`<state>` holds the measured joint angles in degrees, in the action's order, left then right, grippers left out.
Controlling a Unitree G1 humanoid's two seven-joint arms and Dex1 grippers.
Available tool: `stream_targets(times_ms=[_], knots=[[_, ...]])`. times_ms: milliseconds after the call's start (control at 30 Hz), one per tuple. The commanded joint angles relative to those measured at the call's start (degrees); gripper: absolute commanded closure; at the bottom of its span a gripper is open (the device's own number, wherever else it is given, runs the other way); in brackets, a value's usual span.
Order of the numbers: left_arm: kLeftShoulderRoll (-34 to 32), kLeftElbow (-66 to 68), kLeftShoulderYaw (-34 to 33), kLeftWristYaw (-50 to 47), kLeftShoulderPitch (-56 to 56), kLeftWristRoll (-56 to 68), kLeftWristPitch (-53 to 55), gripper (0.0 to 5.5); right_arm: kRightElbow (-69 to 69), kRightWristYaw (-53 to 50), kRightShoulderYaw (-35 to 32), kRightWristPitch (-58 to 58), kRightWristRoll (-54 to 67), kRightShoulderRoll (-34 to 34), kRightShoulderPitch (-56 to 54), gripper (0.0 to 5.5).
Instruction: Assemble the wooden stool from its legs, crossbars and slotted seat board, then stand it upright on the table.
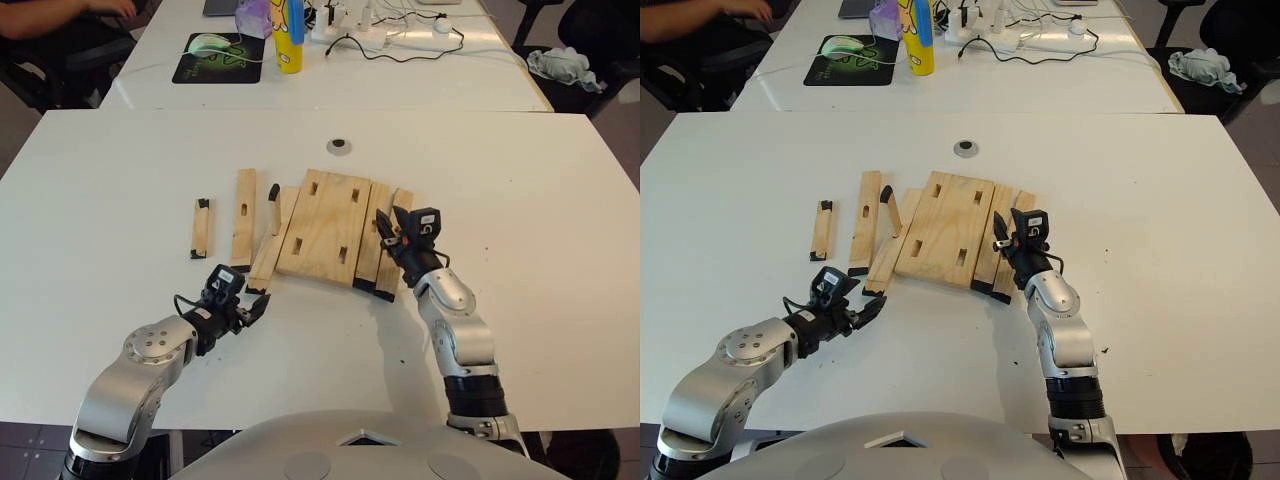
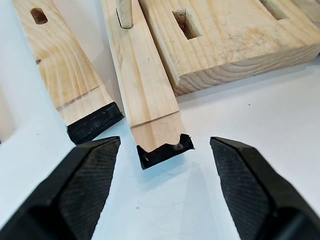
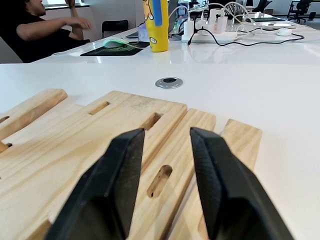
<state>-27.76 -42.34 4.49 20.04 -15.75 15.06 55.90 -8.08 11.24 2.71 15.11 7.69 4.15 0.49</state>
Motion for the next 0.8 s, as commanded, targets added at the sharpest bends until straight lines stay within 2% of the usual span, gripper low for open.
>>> stream_targets(times_ms=[33,800], knots=[[1.79,0.99,1.96,-1.21,1.72,0.14,1.1,2.16,-0.55,-0.07,0.31,1.13,0.06,-0.06,-0.48,3.82],[11.34,9.39,5.77,-11.18,4.08,-5.65,-2.73,2.16,0.25,2.55,0.41,3.53,0.98,1.78,-3.49,3.82]])
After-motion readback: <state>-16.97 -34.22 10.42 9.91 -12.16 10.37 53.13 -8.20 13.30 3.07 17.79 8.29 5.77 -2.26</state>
